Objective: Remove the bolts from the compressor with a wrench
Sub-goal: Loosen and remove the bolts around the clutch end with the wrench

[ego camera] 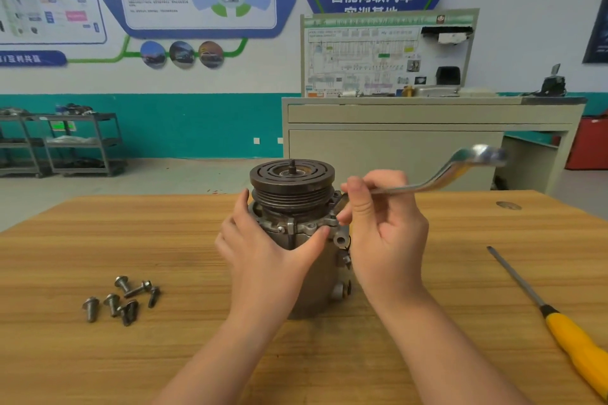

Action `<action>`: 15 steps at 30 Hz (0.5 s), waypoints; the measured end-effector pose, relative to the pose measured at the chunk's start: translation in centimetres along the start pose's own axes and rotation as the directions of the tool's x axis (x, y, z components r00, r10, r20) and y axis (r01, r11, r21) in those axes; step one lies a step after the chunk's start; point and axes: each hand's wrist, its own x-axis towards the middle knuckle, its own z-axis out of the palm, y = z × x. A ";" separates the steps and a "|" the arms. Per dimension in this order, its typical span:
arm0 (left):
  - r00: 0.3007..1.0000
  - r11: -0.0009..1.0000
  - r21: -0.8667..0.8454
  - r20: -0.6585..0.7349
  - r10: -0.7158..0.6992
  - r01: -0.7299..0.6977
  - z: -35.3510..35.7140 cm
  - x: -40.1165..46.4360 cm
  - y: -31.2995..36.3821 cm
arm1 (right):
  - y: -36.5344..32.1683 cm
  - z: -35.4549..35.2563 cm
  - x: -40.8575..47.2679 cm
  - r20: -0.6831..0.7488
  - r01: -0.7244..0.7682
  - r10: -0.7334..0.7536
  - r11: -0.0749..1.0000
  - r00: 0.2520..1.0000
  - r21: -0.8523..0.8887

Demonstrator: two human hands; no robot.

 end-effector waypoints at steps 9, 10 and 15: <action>1.000 1.000 -0.023 0.001 -0.016 0.016 0.0 0.0 0.4 | -1.1 2.4 -2.5 -0.133 -0.051 0.060 0.996 0.989 0.069; 1.000 1.000 -0.008 -0.009 -0.014 0.014 0.1 0.0 0.1 | -1.1 2.3 -2.1 -0.219 -0.135 0.176 0.973 0.960 0.188; 1.000 1.000 0.002 -0.020 -0.007 0.007 0.4 0.3 -0.4 | 1.3 0.5 0.8 -0.144 -0.507 0.646 0.700 0.750 0.504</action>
